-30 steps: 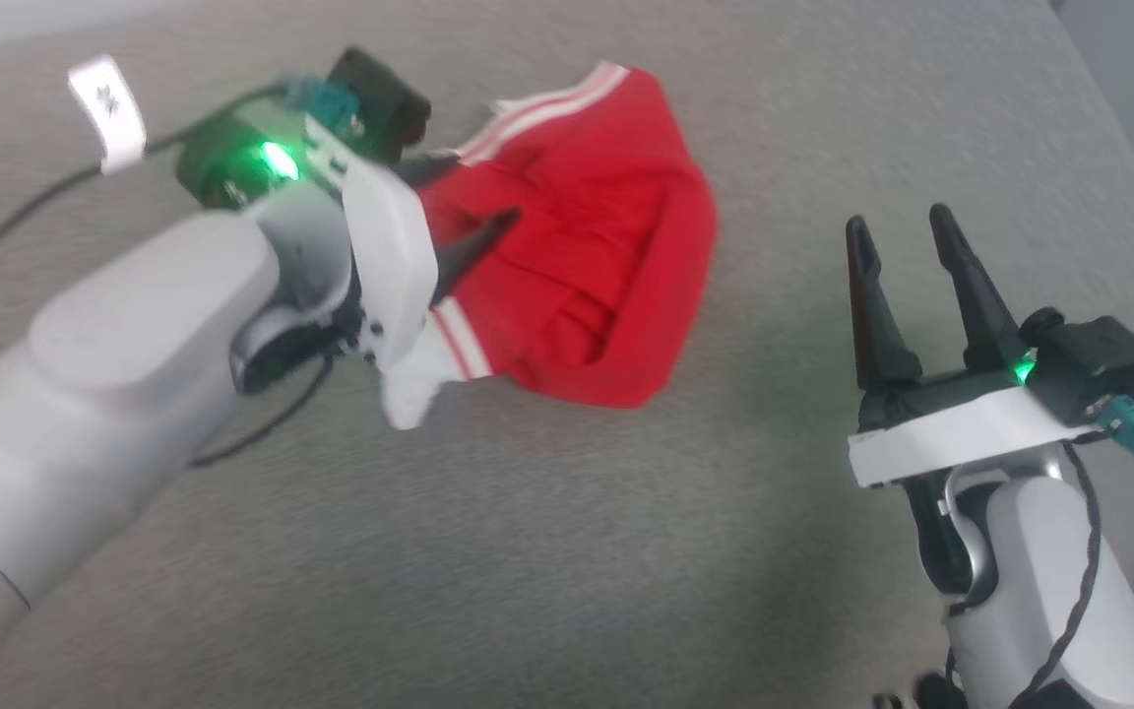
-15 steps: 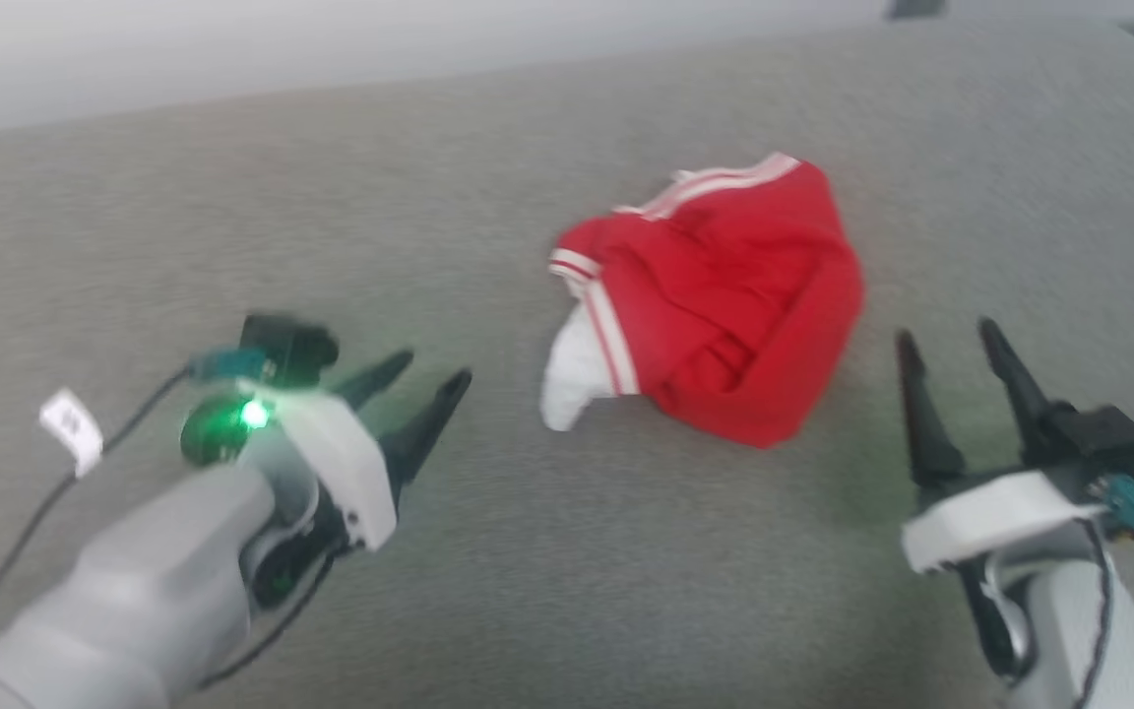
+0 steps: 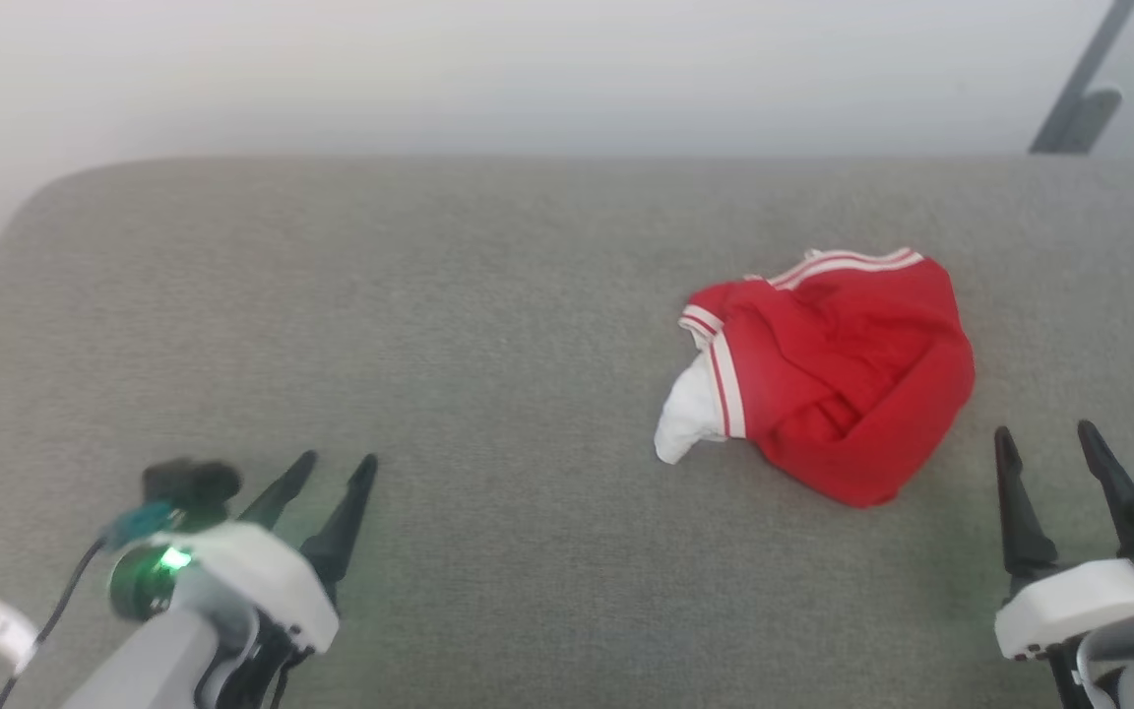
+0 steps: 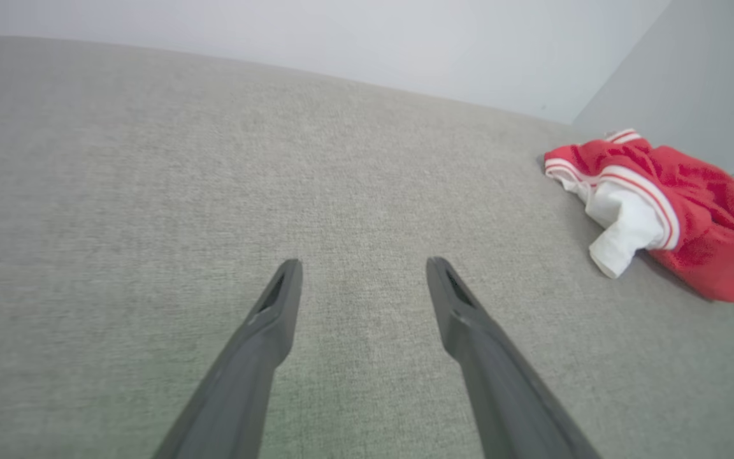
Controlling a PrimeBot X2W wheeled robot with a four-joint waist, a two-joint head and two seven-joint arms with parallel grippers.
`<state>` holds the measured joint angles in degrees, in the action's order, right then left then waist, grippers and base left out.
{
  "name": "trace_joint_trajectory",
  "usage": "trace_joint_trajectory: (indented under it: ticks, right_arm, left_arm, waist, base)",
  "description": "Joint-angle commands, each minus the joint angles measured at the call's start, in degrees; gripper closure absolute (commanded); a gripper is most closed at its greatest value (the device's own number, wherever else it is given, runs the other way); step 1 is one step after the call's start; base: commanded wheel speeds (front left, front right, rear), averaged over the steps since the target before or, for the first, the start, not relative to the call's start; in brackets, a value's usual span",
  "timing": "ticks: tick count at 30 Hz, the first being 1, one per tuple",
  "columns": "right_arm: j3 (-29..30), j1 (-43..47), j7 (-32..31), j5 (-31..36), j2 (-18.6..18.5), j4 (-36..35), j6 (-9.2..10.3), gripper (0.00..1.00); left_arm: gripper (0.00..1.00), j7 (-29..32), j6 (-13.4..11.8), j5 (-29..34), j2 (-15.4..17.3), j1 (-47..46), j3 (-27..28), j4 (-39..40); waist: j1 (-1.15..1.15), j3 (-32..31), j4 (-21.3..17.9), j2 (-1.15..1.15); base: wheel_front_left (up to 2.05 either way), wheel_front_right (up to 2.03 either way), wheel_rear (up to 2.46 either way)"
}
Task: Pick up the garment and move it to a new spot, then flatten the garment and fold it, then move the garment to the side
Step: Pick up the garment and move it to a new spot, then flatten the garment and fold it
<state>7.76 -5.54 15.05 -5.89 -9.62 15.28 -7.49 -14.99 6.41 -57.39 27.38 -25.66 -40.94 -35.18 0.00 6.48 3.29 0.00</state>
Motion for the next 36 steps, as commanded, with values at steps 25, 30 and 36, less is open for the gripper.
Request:
trace_joint_trajectory:
  ticks: [25, 30, 36]
  right_arm:
    - [0.04, -0.42, 0.17, -2.67, 0.83, -3.00, 0.00, 0.00]
    - [-0.06, -0.64, 0.17, -2.46, 0.94, -2.90, 0.00, 0.00]
    - [-0.17, -0.90, 0.17, -2.28, 1.03, -2.88, 0.00, 0.00]
  left_arm:
    - [0.00, -0.27, 0.35, 39.21, -16.19, 29.06, 43.56, 25.63]
    - [0.00, -0.27, 0.90, 40.43, -17.32, 28.89, 44.33, 24.99]
    - [0.00, -0.27, 1.04, 40.48, -17.87, 28.24, 43.99, 24.55]
  waist:
    - [0.00, -4.27, -1.76, 0.00]
    - [0.00, -4.11, -1.84, 0.00]
    - [0.00, -3.62, -1.82, 0.00]
  base:
    - [0.00, 0.00, 0.00]
    - [0.00, 0.00, 0.00]
    - [0.00, 0.00, 0.00]
